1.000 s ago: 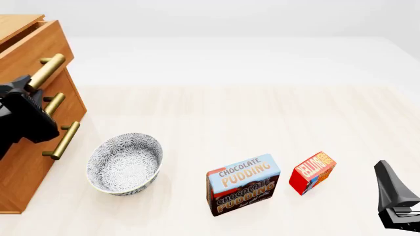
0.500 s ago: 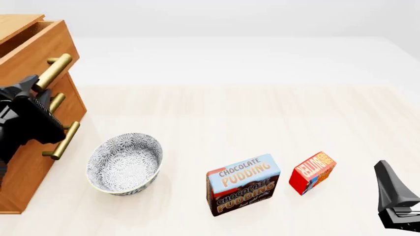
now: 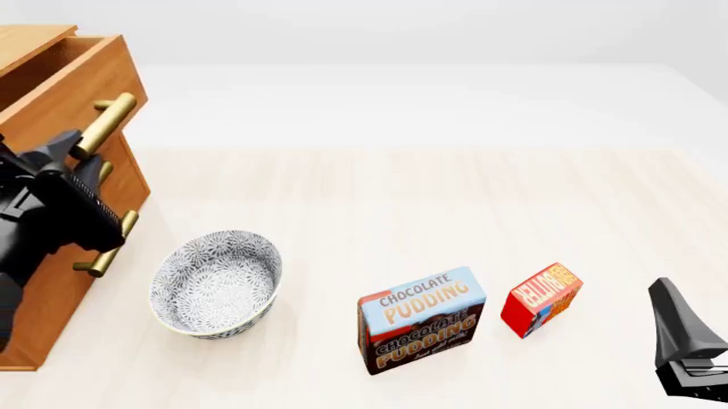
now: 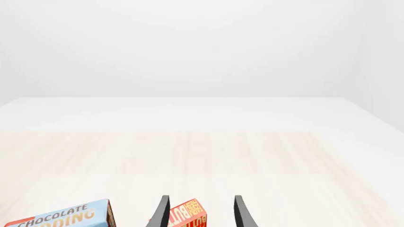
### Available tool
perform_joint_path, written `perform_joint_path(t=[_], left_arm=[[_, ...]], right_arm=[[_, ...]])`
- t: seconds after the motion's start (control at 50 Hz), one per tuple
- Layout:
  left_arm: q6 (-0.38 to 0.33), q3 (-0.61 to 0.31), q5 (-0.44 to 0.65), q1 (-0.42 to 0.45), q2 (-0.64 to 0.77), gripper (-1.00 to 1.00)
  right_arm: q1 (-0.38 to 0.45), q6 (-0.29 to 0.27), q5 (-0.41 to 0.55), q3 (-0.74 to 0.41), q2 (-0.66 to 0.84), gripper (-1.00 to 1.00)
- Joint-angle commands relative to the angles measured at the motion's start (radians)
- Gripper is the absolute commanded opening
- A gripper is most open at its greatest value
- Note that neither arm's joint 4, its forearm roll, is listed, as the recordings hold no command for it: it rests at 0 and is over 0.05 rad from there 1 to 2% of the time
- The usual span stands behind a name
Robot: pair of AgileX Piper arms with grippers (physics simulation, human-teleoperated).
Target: Put the butter at the back in the top drawer of the cabinet and close it.
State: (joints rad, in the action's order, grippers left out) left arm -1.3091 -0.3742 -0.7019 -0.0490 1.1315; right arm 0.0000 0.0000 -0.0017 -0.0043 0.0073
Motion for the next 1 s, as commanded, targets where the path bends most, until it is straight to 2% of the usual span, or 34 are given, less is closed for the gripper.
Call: perform_joint_path(t=[0.02, 1.0], left_arm=[[0.002, 0.060, 0.034, 0.024, 0.033, -1.00], [-0.017, 0.101, -0.025, 0.087, 0.069, -1.00]], right_arm=[[0.000, 0.000, 0.000, 0.000, 0.000, 1.00], [0.000, 0.000, 0.000, 0.000, 0.000, 1.00]])
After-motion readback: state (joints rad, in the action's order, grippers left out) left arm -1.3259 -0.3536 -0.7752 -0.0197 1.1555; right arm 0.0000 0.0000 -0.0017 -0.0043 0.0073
